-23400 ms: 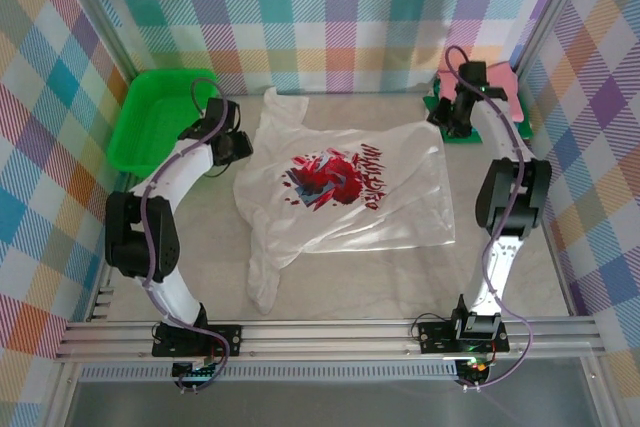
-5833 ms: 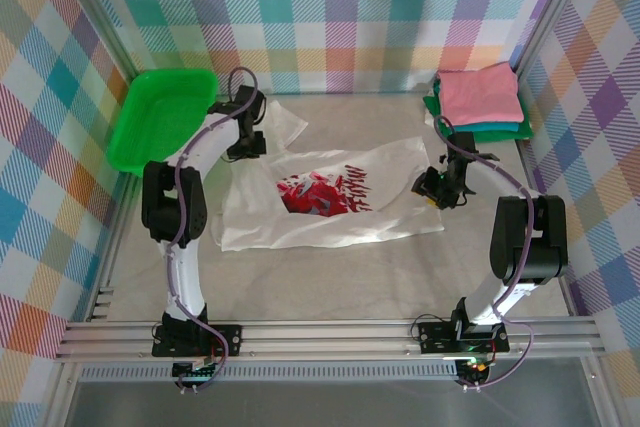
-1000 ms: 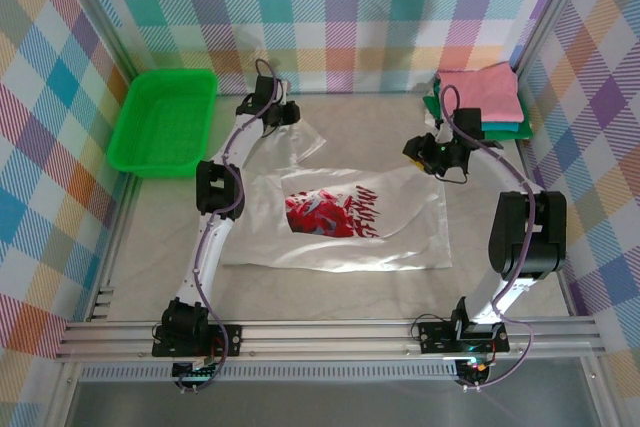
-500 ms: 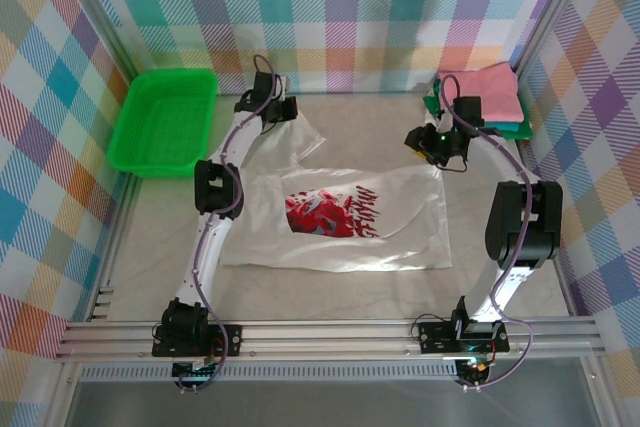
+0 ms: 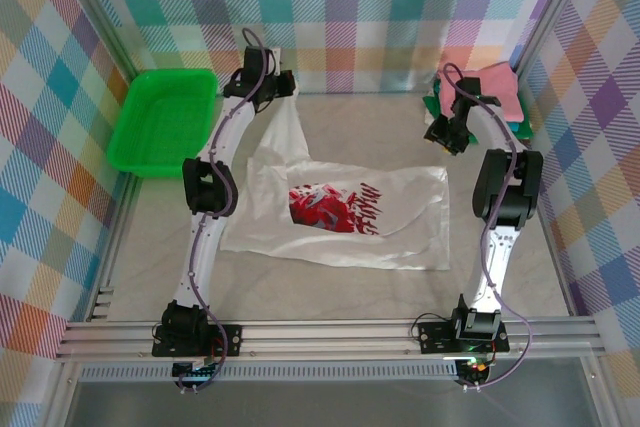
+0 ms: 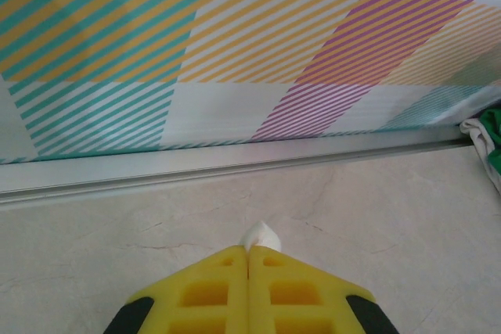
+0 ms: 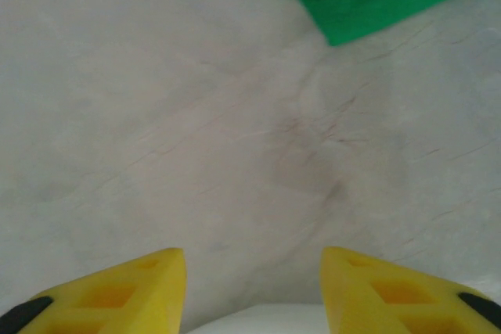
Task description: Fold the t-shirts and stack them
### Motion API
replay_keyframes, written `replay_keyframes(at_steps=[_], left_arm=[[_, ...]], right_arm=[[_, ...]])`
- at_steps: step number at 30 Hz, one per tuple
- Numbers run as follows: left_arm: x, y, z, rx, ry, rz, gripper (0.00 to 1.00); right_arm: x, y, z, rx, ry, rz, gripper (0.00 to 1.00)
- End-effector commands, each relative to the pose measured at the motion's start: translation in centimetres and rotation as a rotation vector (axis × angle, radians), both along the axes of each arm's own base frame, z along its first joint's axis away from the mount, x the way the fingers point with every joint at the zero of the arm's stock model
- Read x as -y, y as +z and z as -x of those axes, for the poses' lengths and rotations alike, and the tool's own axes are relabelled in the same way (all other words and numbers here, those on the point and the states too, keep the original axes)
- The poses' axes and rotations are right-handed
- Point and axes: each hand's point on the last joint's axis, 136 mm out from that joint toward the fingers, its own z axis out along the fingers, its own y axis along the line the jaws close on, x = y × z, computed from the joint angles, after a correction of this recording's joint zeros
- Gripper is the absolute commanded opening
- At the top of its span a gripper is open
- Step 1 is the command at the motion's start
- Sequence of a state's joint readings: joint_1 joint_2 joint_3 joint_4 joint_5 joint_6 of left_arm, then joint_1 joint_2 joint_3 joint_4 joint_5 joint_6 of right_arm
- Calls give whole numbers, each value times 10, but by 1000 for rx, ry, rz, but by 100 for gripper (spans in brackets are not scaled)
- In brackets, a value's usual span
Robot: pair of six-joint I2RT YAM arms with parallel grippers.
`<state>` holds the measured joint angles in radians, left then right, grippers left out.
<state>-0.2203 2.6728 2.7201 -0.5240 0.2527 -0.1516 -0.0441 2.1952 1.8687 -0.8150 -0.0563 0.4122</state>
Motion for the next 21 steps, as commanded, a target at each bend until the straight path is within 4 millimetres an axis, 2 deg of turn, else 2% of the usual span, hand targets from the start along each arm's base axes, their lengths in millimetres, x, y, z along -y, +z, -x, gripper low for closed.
replay_keyframes(at_steps=[1,4,10,17,19,21], left_arm=[[-4,49,7,77,-7,-19,0],[-7,47,7,69,-4,-21,0],[-8,54,8,80,-7,-13,0],[-7,56,10,76,-12,-9,0],[-7,57,11,74,-14,-10,0],[-8,60,12,74,-14,-9,0]], right_arm=[[15,-9,16,-105,-11,54,52],[21,-16,18,-135,-22,49,52],[14,-28,31,-173,-20,5,51],[13,-37,35,-189,-21,-4,44],[12,-36,33,-180,-24,-8,37],[12,-33,31,-164,-29,-9,22]])
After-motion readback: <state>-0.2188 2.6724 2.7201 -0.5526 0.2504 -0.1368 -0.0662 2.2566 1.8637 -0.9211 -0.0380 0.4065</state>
